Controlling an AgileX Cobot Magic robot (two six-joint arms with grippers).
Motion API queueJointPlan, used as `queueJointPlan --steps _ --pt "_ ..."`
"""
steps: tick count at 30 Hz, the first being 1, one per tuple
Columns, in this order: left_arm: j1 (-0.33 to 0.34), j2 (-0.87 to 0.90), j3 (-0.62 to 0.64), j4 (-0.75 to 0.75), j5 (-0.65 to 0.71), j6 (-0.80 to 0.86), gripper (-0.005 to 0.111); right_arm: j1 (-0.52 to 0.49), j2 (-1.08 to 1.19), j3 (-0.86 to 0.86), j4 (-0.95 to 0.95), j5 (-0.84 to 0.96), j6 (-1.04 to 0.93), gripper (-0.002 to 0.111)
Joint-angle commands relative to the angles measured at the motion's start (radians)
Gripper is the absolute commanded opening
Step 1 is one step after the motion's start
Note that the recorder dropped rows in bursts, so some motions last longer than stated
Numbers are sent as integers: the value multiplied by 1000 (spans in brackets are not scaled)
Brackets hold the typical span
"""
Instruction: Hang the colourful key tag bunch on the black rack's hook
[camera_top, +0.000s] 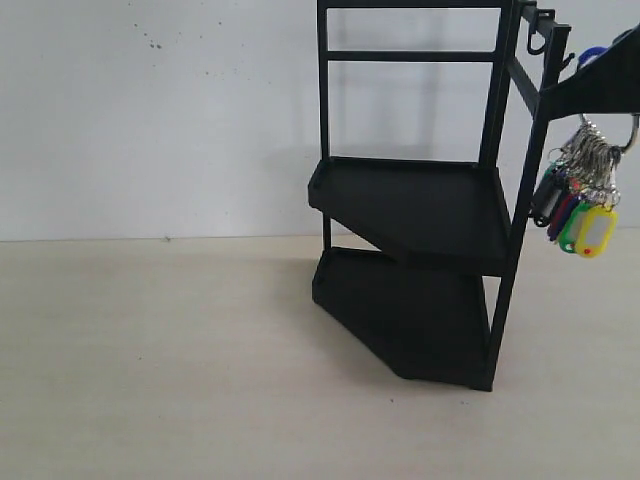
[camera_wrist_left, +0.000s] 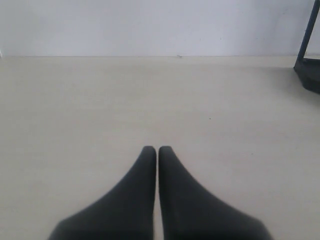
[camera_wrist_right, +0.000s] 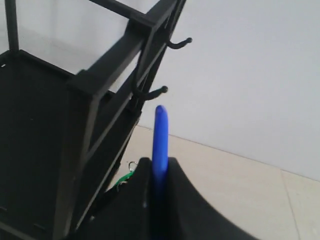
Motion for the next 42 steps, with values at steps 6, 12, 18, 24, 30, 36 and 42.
queueJointPlan --steps 6,12,18,24,30,36,42 --pt "2 -2 -1 -7 -15 -10 4 -10 14 -2 -142 -106 14 0" --pt "2 -2 -1 -7 -15 -10 4 -10 75 -4 -202 -112 84 0" --pt "2 -2 -1 -7 -15 -10 4 -10 77 -4 -235 -115 126 0" --pt "2 -2 -1 -7 -15 -10 4 -10 76 -4 -296 -44 155 0" --pt "2 -2 -1 -7 -15 -10 4 -10 76 -4 -384 -44 236 0" --pt "2 -2 -1 -7 -15 -10 4 -10 76 -17 -409 -66 266 0" --pt "2 -2 -1 -7 -15 -10 4 -10 77 -46 -400 -145 303 0"
